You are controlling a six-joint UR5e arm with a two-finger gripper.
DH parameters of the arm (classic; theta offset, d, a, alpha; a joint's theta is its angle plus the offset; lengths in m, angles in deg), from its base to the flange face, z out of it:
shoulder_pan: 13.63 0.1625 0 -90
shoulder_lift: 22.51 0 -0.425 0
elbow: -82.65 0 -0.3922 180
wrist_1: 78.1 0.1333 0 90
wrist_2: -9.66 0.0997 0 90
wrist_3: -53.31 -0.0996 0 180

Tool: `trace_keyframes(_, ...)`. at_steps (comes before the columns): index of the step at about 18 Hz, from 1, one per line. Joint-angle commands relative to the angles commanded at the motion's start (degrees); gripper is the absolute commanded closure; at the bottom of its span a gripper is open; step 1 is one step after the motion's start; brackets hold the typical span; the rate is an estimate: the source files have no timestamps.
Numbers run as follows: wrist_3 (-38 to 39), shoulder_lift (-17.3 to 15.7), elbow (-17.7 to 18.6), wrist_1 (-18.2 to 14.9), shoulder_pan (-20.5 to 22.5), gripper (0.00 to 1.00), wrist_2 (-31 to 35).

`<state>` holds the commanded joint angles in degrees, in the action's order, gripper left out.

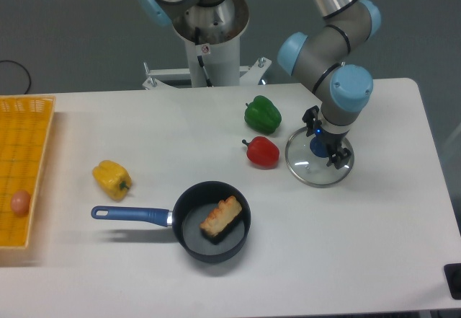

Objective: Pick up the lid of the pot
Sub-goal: 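Close the gripper on the blue knob of the glass lid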

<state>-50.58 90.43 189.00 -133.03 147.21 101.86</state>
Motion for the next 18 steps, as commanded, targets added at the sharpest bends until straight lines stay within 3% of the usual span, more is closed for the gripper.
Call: trace_keyframes(18,0.18,0.0,-0.26,-0.09,-0.09,0.29,0.0)
